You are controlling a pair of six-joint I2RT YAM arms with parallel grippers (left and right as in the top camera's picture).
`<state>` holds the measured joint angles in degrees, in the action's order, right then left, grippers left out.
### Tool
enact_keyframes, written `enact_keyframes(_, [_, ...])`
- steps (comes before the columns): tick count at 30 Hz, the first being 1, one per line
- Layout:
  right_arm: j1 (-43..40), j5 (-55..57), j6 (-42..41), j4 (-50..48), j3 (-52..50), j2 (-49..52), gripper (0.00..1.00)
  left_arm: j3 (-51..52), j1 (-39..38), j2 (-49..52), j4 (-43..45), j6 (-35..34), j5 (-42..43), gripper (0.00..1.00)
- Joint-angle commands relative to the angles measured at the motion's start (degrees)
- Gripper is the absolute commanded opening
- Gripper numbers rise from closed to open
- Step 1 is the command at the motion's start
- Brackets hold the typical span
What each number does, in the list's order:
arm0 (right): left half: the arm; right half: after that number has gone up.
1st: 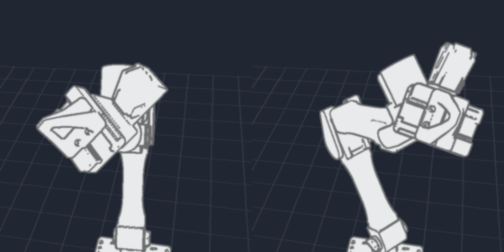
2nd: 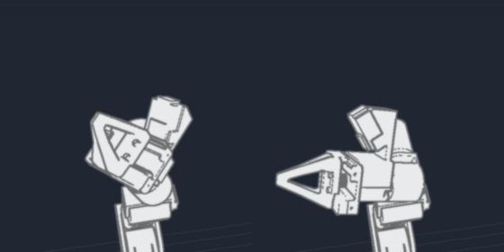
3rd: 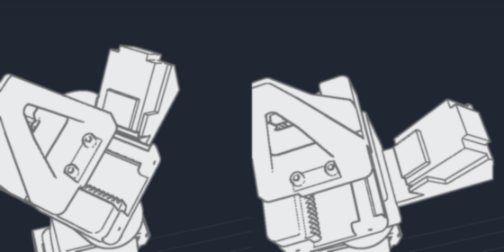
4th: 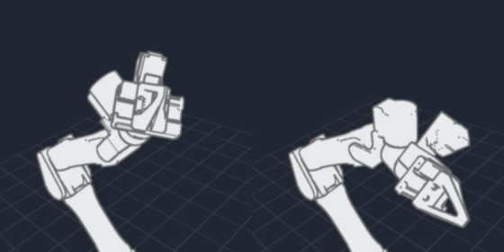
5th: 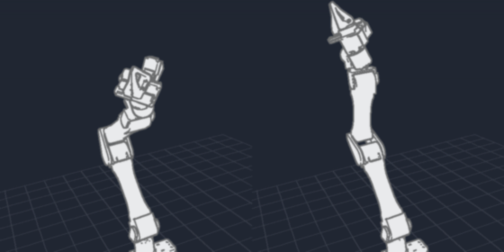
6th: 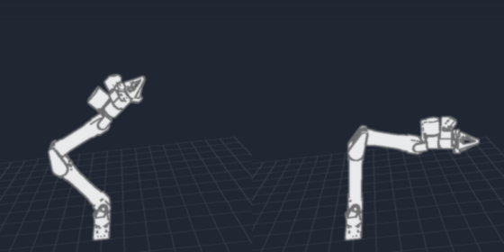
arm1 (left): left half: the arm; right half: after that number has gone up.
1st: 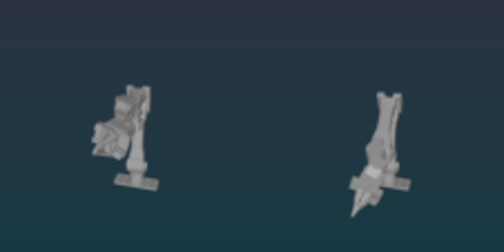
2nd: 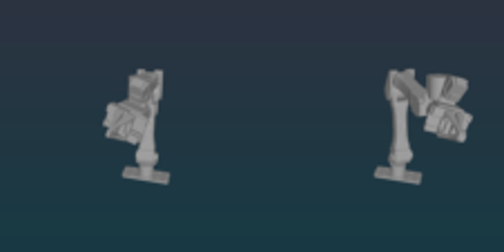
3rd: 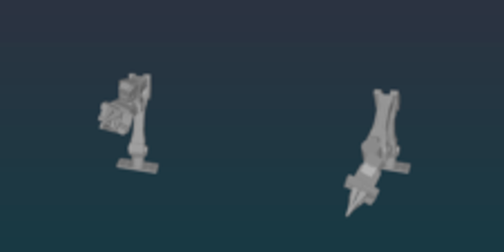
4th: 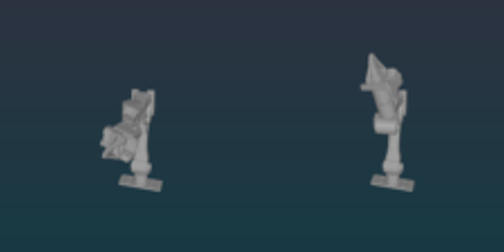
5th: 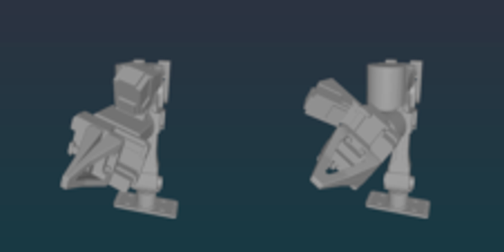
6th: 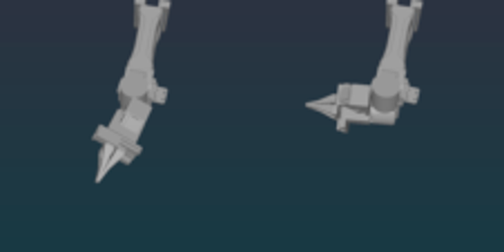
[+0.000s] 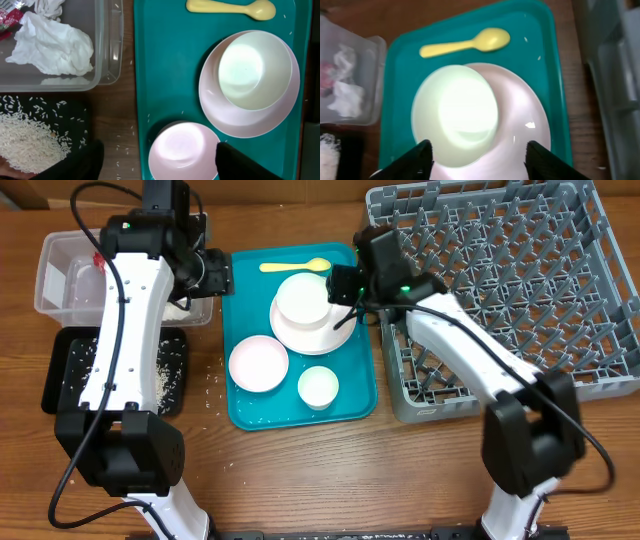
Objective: Sort waste into correct bins and load items into the dishwasher
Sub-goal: 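Grasp the white cup on the plate with the right gripper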
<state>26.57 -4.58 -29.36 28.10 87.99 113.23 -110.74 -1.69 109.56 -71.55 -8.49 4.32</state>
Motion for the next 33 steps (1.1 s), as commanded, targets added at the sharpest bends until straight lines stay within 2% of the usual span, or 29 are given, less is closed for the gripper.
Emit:
enact_keyframes(1, [0.13, -0.68, -3.85, -2.97, 2.25, 4.94, 0.6, -1.07, -0.24, -0.26, 0.7, -0.72, 1.29, 0.76])
enact_keyframes(4, [0.52, -4.83, -4.02, -6.4, 2.25, 8.37, 0.56, -1.07, -0.24, -0.26, 1.31, -0.74, 1.29, 0.78])
enact_keyframes(12, [1.9, -2.99, -6.71, -6.38, 2.27, 12.15, 0.34, -1.07, -0.2, -0.26, 1.22, -0.72, 1.27, 0.8])
enact_keyframes(20, [0.94, -3.02, -4.9, -1.25, 7.61, 12.15, 0.32, -1.07, -0.2, -0.26, 1.27, -0.72, 1.27, 0.83])
enact_keyframes(21, [0.96, -3.02, -3.78, -0.04, 9.11, 12.15, 0.27, -1.07, -0.2, -0.26, 1.29, -0.72, 1.27, 0.83])
enact_keyframes(22, [0.96, -2.91, -3.17, 0.81, 10.38, 12.15, 0.11, -1.07, -0.2, -0.24, 1.29, -0.72, 1.27, 0.83])
enact_keyframes(23, [0.96, -2.8, -3.17, 1.25, 11.1, 12.15, 0.04, -1.07, -0.22, -0.24, 1.29, -0.72, 1.27, 0.84])
enact_keyframes(33, [1.01, 0.31, -1.25, 5.6, 10.69, 12.81, 0.04, -1.05, -0.22, -0.15, 0.96, -0.72, 1.27, 0.85])
